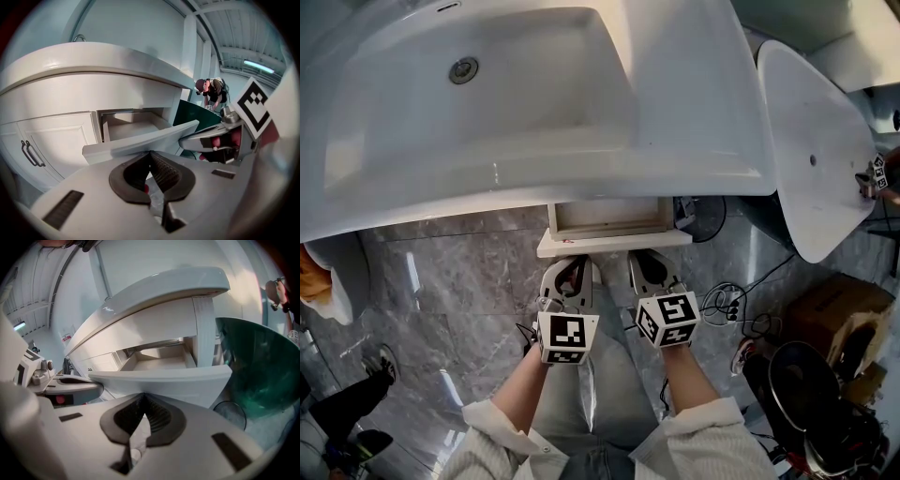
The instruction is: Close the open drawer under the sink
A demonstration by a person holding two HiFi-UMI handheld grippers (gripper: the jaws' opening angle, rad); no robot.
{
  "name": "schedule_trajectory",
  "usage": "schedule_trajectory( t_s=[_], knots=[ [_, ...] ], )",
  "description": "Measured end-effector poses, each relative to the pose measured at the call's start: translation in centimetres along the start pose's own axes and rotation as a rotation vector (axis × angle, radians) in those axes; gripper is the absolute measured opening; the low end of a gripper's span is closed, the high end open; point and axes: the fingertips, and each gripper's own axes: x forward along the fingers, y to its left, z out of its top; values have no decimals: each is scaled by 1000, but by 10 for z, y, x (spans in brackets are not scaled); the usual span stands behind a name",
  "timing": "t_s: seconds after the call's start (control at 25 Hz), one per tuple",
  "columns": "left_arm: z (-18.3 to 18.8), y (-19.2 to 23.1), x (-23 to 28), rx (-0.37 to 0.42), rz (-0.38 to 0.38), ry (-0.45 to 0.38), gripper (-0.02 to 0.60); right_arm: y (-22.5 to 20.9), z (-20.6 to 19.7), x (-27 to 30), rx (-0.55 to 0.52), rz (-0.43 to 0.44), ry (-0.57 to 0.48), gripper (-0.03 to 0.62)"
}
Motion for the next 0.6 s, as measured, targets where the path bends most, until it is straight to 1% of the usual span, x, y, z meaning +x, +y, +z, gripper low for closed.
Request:
schedule_trajectory(
  t_s=[0.32,0.52,0.6],
  knots=[
    [1,1,1,5,10,-13,15,0,4,0,-14,-13,-19,9],
    [14,12,7,-29,36,-31,15,-1,16,8,-5,-34,-48,9],
    [16,15,10,-24,34,-31,15,-1,19,10,-3,-35,-52,9]
  ],
)
